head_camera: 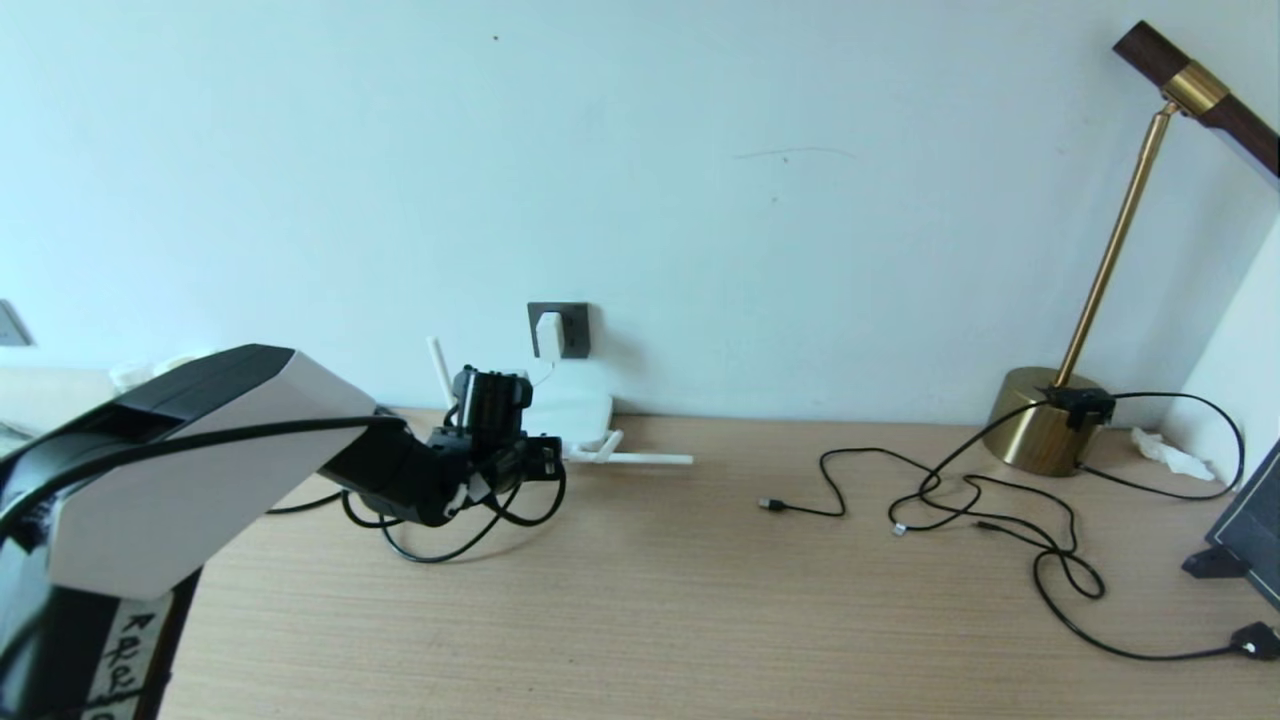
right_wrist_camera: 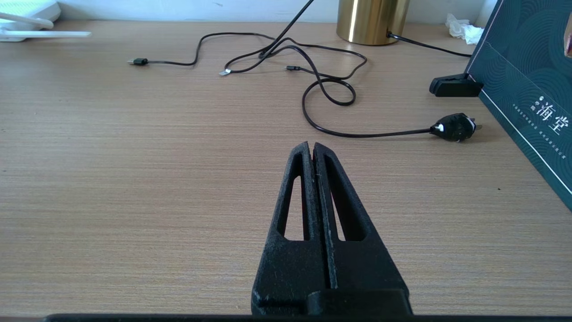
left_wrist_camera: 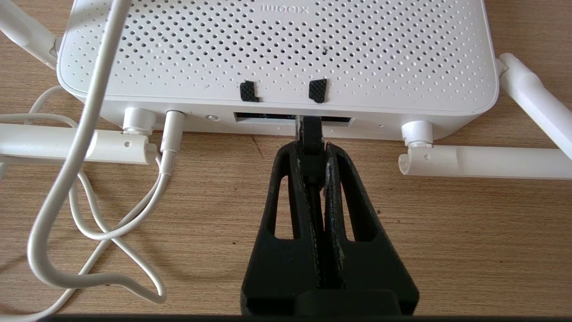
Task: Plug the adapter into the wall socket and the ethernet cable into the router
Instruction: Plug cable into router interface
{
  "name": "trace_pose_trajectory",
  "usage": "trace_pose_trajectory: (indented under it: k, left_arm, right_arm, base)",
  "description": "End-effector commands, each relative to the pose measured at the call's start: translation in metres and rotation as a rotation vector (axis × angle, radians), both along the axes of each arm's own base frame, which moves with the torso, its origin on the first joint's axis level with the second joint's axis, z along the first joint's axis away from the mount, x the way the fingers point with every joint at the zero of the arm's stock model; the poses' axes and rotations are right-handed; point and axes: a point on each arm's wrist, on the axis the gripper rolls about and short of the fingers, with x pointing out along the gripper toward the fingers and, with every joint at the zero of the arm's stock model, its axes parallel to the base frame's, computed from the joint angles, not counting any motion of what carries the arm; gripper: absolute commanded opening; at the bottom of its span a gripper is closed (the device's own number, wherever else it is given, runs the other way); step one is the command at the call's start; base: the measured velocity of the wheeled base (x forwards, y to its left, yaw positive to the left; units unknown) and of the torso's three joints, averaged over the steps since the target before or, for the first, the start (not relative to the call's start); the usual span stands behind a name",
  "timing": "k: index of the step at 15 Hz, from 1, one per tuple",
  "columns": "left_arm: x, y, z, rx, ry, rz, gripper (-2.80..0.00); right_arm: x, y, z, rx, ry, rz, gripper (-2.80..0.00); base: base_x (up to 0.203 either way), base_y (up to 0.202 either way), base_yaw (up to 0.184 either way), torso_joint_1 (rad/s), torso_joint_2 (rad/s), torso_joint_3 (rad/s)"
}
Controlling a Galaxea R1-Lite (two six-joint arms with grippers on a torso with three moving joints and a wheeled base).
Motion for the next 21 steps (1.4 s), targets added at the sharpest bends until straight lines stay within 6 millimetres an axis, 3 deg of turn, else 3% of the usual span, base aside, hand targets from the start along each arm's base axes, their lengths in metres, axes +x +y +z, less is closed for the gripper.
trace_pose_trajectory:
  k: [1,21]
  left_arm:
    - [0.0004,0.0000,-0.0023,0.000,0.003,0.001,-2.80]
    - [-0.0038,0.0007,-0.0047,0.003,0.017,0.002,-2.80]
  right_arm:
    - [0.0001,0.0000,-0.0001,0.000,0.002,0.000,-2.80]
    - [0.0001,0.0000,-0.0001,0.000,0.002,-0.001,-2.80]
  base:
    - [0.000,0.000,0.000,0.000,0.00,0.000]
    - [0.000,0.000,0.000,0.000,0.00,0.000]
